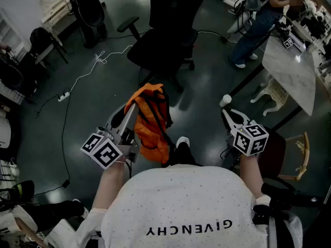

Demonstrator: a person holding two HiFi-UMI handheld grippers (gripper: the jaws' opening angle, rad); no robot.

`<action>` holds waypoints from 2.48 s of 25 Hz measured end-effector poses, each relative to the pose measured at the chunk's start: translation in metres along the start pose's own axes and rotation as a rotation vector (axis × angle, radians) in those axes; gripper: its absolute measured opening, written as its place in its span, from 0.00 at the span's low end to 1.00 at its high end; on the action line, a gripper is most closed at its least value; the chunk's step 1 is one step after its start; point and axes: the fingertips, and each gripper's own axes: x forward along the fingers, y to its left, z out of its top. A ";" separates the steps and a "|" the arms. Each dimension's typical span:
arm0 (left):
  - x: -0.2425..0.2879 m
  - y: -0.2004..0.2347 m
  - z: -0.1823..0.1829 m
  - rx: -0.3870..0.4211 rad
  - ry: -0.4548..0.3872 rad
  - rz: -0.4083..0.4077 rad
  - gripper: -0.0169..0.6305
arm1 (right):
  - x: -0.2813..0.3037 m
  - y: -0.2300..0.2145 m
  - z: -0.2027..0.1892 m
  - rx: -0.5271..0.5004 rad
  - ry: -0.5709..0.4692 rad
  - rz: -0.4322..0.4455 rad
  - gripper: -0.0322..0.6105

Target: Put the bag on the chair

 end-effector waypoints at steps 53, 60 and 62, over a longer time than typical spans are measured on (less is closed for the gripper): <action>0.225 0.201 0.100 -0.056 -0.146 -0.070 0.13 | 0.272 -0.117 0.163 -0.037 0.022 0.022 0.05; 0.265 0.225 0.111 -0.081 -0.156 -0.070 0.13 | 0.314 -0.122 0.168 0.018 0.037 0.048 0.05; 0.275 0.235 0.116 -0.114 -0.157 -0.084 0.13 | 0.326 -0.122 0.173 0.020 0.044 0.035 0.05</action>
